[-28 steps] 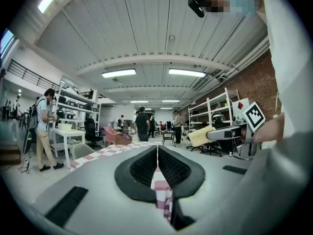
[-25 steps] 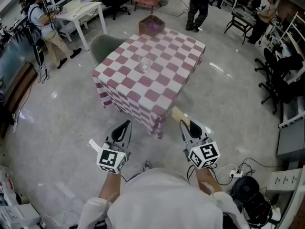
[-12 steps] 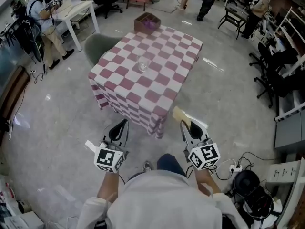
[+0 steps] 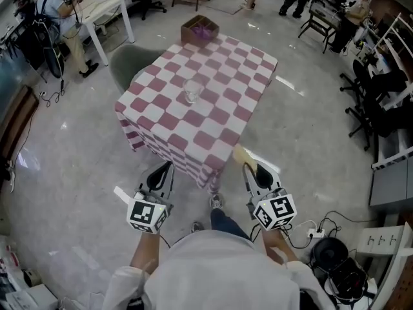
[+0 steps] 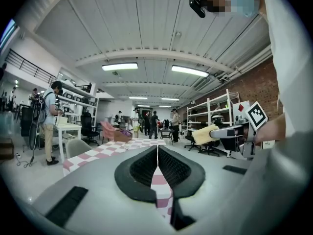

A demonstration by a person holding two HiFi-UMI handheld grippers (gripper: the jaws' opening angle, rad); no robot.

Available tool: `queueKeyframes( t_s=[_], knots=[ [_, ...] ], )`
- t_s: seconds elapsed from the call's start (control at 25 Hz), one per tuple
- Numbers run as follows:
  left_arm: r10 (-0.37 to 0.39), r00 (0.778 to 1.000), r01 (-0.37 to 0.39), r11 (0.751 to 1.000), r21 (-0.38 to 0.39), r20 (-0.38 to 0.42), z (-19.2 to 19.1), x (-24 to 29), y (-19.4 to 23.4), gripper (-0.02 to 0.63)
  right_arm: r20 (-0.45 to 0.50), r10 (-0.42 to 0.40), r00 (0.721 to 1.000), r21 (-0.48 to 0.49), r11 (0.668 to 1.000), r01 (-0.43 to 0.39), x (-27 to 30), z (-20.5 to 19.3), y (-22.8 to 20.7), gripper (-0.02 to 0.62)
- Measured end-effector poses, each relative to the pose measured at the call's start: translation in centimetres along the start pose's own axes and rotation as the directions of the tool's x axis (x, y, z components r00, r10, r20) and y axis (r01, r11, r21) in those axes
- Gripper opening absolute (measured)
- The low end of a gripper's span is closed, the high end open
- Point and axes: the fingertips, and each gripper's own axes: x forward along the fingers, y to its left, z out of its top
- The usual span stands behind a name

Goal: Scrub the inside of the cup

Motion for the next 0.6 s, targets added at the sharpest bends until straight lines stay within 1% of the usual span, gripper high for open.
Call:
queueKeyframes(
  t_s=[0.24, 0.6],
  knots=[
    [0.024, 1.000, -0.024, 1.000, 0.011, -0.001, 1.0, 3.7, 1.6, 0.034, 0.001, 0.034, 0.999, 0.012, 0.999, -0.034, 3.4, 0.7, -2.3, 0.087],
    [0.066, 0.998, -0.066, 0.998, 0.011, -0.011, 1.3, 8.5, 2.8, 0.034, 0.000, 0.090, 0.996, 0.012, 0.996, -0.090, 7.8, 1.3, -6.1, 0.087]
  ],
)
